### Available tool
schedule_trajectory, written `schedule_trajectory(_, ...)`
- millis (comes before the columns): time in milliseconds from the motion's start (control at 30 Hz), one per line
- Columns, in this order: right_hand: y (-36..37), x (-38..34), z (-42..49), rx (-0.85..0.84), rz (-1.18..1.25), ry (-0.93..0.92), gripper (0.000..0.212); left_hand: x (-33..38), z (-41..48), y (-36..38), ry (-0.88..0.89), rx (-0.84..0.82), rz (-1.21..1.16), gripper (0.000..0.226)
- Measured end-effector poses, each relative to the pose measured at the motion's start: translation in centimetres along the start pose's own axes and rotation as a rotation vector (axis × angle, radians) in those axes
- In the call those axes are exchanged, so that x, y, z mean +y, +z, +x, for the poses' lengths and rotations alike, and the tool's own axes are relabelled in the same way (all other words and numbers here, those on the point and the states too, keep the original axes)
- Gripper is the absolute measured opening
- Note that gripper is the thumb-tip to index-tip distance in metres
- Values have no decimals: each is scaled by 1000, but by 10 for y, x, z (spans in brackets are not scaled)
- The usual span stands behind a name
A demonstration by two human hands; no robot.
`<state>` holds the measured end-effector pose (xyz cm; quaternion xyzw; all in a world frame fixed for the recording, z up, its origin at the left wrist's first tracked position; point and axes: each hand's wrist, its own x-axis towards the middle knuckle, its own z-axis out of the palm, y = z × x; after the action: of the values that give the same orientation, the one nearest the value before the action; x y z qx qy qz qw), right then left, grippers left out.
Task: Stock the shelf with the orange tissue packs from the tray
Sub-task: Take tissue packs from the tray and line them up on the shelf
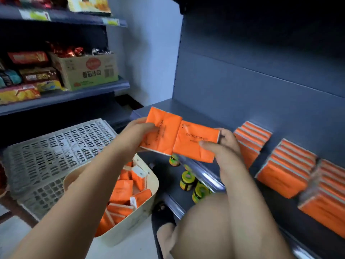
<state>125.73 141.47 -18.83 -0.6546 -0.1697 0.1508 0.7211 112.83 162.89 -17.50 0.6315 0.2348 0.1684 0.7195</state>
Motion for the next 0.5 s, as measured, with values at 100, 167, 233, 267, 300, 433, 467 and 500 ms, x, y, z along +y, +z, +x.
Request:
schedule_trajectory(100,-62,-21,-26,30,-76,-46,45,9,-3,43,41,-171,94,48)
schedule_trajectory(167,-104,-30,-46,36,-147,-51,45,15,-8,79,102,-277,172,47)
schedule_trajectory(233,-148,-36,-66,53,-266,-60,46,18,-15,120,131,-360,195,52)
schedule_trajectory(267,-169,-38,-76,67,-323,-60,48,18,-19,141,143,-393,200,56)
schedule_trajectory(300,-191,-39,-87,82,-385,-52,50,18,-23,161,157,-423,201,59)
schedule_trajectory(433,-254,-47,-132,132,-549,-60,58,10,-40,236,275,-570,138,39)
schedule_trajectory(467,-268,-49,-144,165,-583,-73,55,6,-44,252,308,-596,137,36)
schedule_trajectory(500,-281,-47,-155,207,-623,-79,51,0,-49,267,340,-617,145,34)
